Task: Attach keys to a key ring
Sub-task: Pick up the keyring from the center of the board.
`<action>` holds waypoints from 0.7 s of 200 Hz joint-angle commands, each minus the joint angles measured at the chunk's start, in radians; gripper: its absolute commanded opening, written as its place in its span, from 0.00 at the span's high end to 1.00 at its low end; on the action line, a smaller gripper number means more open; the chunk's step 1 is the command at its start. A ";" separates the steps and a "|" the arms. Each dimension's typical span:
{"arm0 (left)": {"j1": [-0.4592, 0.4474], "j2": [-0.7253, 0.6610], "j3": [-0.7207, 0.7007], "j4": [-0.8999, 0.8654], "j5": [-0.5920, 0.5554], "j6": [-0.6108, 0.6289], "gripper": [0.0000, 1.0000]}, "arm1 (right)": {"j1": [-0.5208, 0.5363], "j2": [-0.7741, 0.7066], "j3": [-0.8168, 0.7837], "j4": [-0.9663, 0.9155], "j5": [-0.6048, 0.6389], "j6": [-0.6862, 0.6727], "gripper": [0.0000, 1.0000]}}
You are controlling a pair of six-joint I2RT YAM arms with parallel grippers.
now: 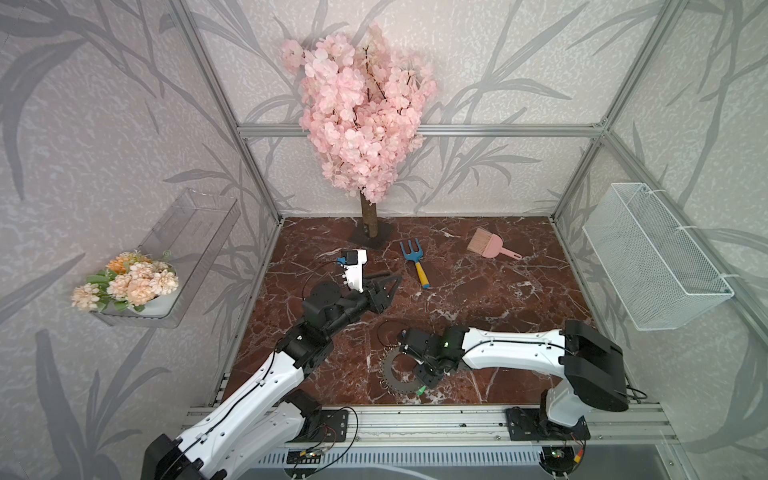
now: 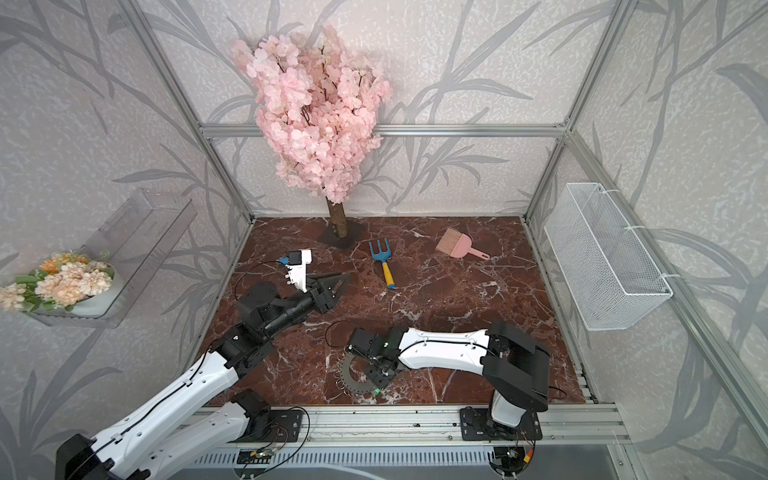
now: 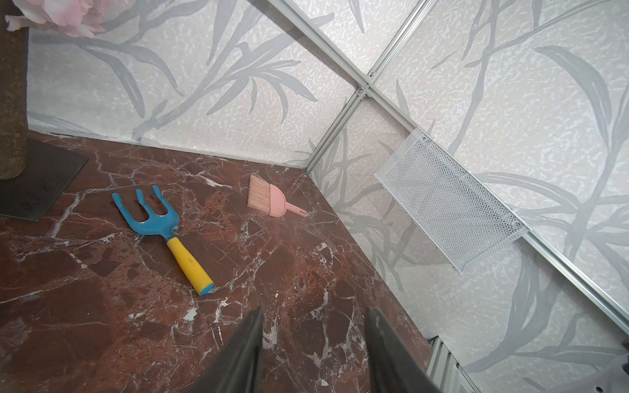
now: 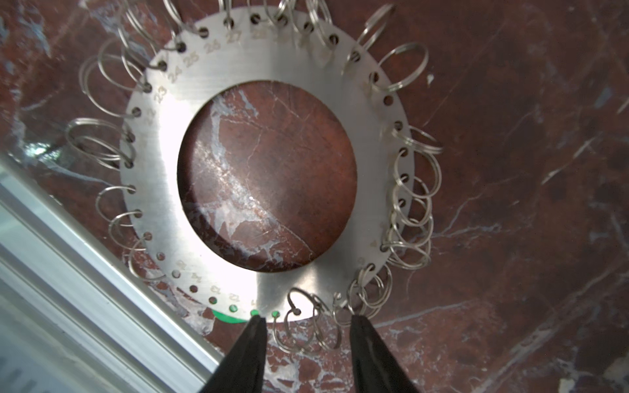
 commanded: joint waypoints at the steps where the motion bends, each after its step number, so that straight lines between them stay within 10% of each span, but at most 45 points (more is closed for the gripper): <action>1: 0.004 -0.015 0.035 0.010 -0.005 0.019 0.50 | 0.015 0.020 0.022 -0.055 0.033 -0.021 0.59; 140: 0.007 -0.004 0.033 0.016 -0.014 0.012 0.49 | 0.026 0.066 0.044 -0.055 -0.005 -0.052 0.83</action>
